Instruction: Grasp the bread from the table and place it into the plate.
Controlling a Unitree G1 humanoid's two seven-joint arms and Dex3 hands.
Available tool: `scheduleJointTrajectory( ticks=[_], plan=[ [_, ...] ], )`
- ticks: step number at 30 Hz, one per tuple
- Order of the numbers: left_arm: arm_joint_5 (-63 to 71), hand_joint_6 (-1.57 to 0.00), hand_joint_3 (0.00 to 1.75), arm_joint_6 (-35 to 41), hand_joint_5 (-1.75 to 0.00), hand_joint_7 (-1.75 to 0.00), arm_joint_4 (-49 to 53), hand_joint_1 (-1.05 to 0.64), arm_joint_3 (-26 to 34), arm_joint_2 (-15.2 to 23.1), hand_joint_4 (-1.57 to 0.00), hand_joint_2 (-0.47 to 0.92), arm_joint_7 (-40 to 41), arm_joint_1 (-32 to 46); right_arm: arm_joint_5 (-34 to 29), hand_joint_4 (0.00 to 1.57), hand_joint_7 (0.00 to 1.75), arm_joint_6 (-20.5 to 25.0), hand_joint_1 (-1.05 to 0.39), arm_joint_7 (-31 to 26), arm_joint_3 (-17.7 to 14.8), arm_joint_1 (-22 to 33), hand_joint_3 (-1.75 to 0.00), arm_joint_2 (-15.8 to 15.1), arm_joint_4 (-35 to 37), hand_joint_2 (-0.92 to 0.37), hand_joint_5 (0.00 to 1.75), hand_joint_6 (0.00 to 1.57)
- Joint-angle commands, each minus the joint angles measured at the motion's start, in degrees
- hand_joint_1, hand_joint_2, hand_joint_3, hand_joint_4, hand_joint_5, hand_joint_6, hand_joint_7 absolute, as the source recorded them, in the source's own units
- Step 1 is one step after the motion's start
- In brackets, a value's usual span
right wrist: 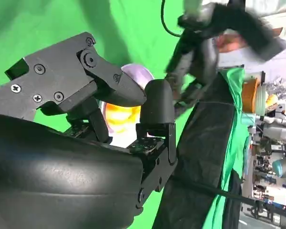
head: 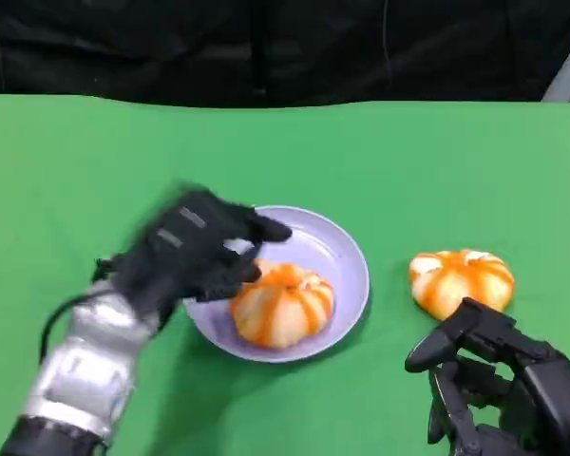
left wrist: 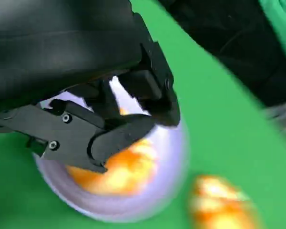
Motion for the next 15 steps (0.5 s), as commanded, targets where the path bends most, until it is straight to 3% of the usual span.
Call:
scheduleJointTrajectory(
  ticks=[1, 6, 15],
  plan=[
    [-18.93, -1.08, 0.92, 18.39, -1.18, -0.31, -13.04, 0.03, 14.24, -0.36, -0.78, 0.75, -2.28, 3.11, 0.46, 0.73, 1.59, -0.02, -0.08, -0.09, -0.85, 0.29, -1.04, -0.45, -0.11, -0.67, 1.75, 0.63],
    [-21.52, -1.09, 0.93, 22.74, -1.19, -0.30, -15.53, 0.03, 14.90, 0.25, -0.78, 0.74, -0.76, 3.19, 0.46, 0.73, 1.59, -0.02, -0.08, -0.06, -0.87, 0.29, -1.04, -0.44, -0.11, -0.67, 1.75, 0.63],
    [-22.18, -1.10, 0.93, 23.45, -1.19, -0.28, -15.97, 0.03, 14.83, 0.48, -0.78, 0.74, -0.19, 3.22, 0.46, 0.73, 1.59, -0.02, -0.08, -0.06, -0.87, 0.29, -1.04, -0.44, -0.11, -0.67, 1.75, 0.63]
  ],
)
